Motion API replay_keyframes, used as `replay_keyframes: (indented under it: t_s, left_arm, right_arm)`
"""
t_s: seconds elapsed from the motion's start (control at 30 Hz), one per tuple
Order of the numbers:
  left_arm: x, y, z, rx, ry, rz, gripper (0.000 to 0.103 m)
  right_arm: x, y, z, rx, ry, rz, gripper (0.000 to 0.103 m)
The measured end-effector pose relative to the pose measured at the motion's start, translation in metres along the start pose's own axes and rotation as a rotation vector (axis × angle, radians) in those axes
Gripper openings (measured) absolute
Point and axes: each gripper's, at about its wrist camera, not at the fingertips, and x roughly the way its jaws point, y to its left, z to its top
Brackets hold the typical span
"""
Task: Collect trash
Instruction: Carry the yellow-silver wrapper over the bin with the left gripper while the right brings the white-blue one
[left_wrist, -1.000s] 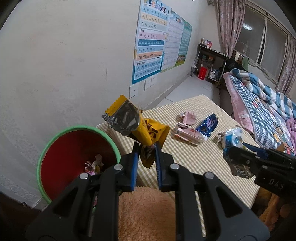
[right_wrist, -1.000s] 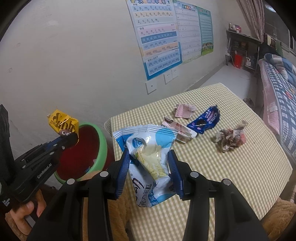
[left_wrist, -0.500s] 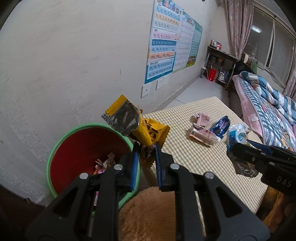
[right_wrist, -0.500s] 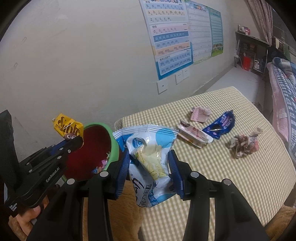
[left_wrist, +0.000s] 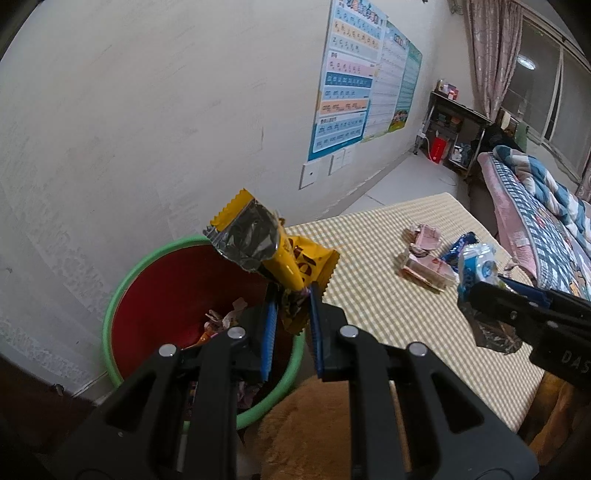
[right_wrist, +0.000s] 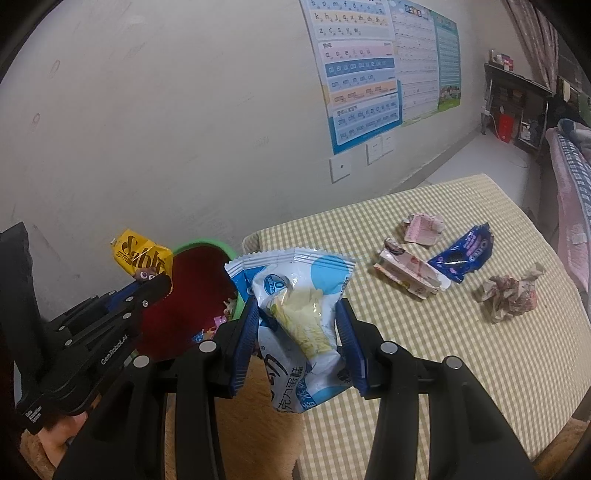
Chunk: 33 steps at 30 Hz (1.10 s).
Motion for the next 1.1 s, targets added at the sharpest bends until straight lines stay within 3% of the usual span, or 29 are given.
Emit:
replay_keyframes:
  t_s: [1.1]
  left_arm:
    - [0.020,0.047,-0.011,-0.078,0.055,0.087,0.016]
  right_arm:
    - [0.041,0.041,0.011,-0.069,0.054,0.073,0.043]
